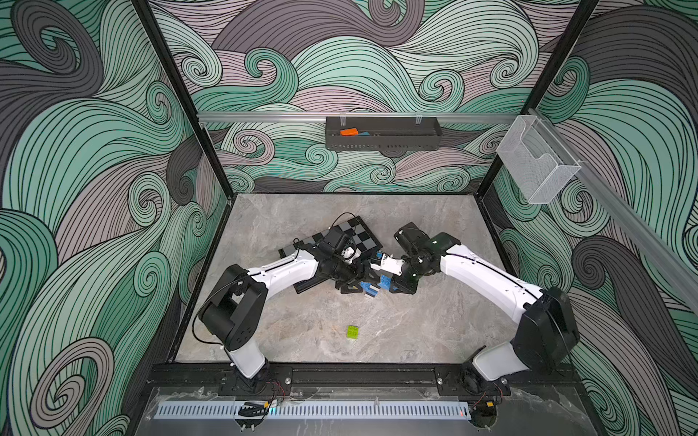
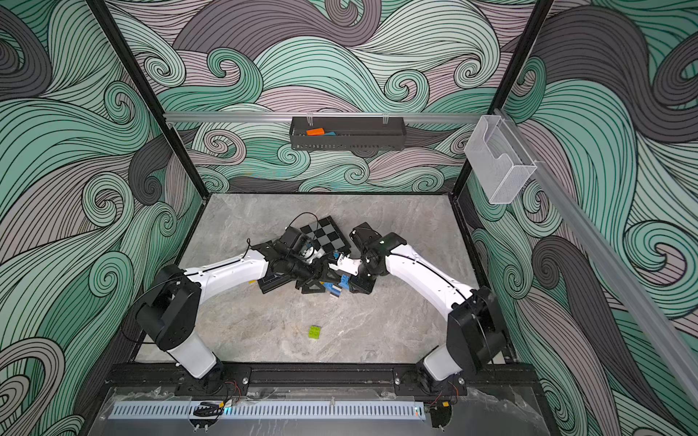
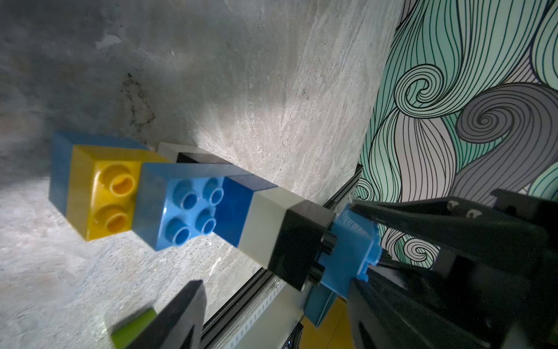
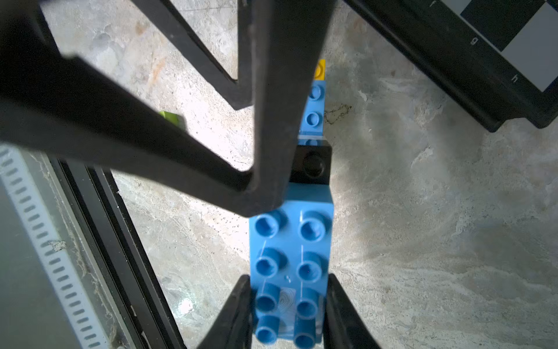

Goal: Assemble a giraffe with lego
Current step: Assemble the lego brick with the lego brick.

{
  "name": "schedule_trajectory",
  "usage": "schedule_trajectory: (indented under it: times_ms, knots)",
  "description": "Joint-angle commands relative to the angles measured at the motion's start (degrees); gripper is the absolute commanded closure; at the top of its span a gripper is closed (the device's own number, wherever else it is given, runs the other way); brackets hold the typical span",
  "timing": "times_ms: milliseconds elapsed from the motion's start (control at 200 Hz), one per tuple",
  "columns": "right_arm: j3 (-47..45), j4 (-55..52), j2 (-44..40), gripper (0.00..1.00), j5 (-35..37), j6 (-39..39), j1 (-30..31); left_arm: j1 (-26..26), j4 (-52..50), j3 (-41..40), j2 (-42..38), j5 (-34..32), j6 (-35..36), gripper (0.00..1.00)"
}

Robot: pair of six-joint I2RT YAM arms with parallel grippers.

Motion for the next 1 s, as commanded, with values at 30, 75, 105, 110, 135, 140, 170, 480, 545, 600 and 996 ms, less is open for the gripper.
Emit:
schedule_trajectory:
  times_ms: [30, 75, 105, 110, 135, 140, 170, 480, 545, 600, 996]
  knots:
    - [-1.47, 4.20, -0.66, 0.81, -5.29, 2.47, 0.72, -0.57, 3.19, -1.39, -0.27, -1.09, -2.33, 0.22]
    - [-1.48, 4.50, -0.44, 0.81, -5.29, 2.74, 0.70, -0.56, 3.52, -1.40, -0.43, -1.15, -2.52, 0.22]
    - [-1.39, 4.72, -0.43, 0.81, -5.30, 2.94, 0.72, -0.56, 3.55, -1.31, -0.54, -1.17, -2.61, 0.22]
    - [-1.39, 4.72, -0.42, 0.81, -5.26, 2.95, 0.72, -0.56, 3.59, -1.31, -0.55, -1.21, -2.61, 0.22]
    - [-1.30, 4.84, -0.42, 0.81, -5.32, 3.14, 0.69, -0.56, 3.56, -1.18, -0.60, -1.29, -2.62, 0.22]
    - [-1.25, 4.87, -0.46, 0.81, -5.27, 3.14, 0.66, -0.56, 3.55, -1.16, -0.58, -1.27, -2.62, 0.22]
    - [-1.06, 5.00, -0.37, 0.81, -5.27, 3.29, 0.71, -0.60, 3.49, -0.98, -0.57, -1.43, -2.55, 0.22]
    - [0.78, 5.16, 0.62, 0.81, -5.00, 4.19, 0.69, -0.21, 3.25, -0.93, -0.60, -2.44, -2.61, 0.22]
    - [1.37, 5.13, 0.85, 0.80, -4.94, 4.33, 0.72, 0.22, 3.27, -1.13, -0.73, -2.85, -3.04, 0.22]
    - [1.92, 5.22, 1.10, 0.79, -4.85, 4.37, 0.70, 0.73, 3.44, -1.30, -0.90, -3.13, -3.45, 0.22]
    - [4.77, 6.92, 1.95, 0.56, -4.63, 5.85, 0.69, 4.40, 2.72, -1.90, -1.48, -2.98, -3.32, 0.22]
